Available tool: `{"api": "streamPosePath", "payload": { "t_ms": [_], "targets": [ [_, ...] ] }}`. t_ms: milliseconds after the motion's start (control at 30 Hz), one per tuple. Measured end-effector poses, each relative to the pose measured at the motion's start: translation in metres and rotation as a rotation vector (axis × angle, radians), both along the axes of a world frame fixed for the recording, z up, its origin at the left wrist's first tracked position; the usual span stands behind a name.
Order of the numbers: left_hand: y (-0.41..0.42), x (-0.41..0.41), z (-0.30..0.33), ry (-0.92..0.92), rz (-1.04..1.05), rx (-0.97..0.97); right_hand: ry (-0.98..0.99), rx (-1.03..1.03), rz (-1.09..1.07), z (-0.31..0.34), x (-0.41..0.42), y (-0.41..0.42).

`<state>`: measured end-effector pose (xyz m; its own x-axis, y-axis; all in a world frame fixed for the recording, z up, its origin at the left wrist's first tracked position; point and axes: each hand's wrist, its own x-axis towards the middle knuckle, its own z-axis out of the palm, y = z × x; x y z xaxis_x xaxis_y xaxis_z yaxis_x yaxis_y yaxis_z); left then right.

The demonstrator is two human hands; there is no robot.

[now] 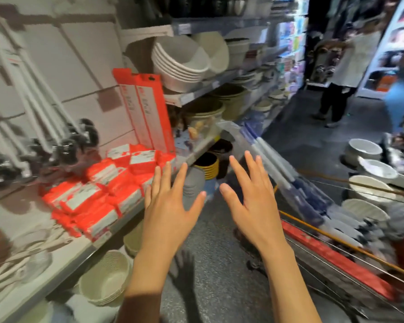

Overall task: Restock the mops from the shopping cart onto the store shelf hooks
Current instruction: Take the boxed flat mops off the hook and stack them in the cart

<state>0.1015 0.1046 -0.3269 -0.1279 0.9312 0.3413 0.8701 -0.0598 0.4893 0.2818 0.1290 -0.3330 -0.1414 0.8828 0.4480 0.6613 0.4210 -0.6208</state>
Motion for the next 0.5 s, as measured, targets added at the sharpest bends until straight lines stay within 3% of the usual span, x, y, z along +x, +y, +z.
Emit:
{"api": "streamPosePath", "payload": {
  "t_ms": [500],
  "targets": [
    [0.055, 0.266, -0.033, 0.046, -0.519, -0.147, 0.088, -0.113, -0.463, -0.036, 0.252, -0.034]
  ]
}}
